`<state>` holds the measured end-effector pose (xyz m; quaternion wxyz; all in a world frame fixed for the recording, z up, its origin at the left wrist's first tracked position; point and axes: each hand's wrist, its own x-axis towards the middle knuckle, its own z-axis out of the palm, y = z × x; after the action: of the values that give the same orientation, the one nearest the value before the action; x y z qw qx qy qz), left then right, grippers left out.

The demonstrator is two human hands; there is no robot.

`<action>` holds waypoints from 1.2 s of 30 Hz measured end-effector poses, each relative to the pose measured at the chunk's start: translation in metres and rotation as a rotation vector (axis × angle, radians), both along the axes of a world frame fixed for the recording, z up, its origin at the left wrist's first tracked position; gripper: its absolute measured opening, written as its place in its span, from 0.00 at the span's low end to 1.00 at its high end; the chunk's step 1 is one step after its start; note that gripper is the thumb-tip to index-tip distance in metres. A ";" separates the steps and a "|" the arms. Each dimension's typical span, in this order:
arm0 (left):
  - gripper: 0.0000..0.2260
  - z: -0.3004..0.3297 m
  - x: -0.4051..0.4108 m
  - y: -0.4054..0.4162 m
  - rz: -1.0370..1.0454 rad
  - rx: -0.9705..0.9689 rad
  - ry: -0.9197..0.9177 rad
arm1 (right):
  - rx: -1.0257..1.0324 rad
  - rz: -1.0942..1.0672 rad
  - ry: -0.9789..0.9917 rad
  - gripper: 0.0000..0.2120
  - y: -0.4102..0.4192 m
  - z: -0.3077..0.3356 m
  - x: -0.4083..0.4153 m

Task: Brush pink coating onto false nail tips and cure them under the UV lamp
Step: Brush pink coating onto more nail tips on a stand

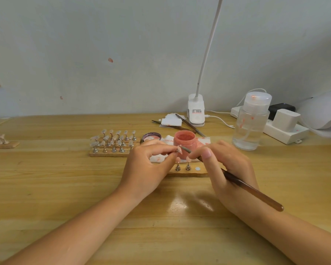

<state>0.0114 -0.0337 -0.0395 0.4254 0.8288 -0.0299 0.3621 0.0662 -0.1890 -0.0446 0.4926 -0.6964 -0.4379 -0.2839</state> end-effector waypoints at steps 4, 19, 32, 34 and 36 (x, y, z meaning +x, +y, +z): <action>0.08 0.000 0.000 0.000 -0.007 -0.001 0.014 | -0.003 0.060 0.063 0.25 -0.003 -0.001 0.002; 0.10 -0.001 0.002 0.001 -0.043 0.036 -0.037 | 0.009 0.006 0.007 0.23 0.000 0.000 0.000; 0.07 -0.002 0.003 0.002 -0.062 0.069 -0.115 | 0.043 0.082 0.092 0.28 -0.004 -0.002 -0.003; 0.06 -0.002 0.004 0.002 -0.065 0.068 -0.112 | 0.057 0.057 0.075 0.25 -0.004 -0.001 -0.003; 0.05 -0.002 0.003 0.002 -0.074 0.061 -0.096 | 0.048 0.030 0.055 0.22 -0.001 0.002 -0.004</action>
<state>0.0147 -0.0316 -0.0418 0.4111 0.8214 -0.0922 0.3844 0.0622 -0.1900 -0.0423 0.5253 -0.6852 -0.4277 -0.2678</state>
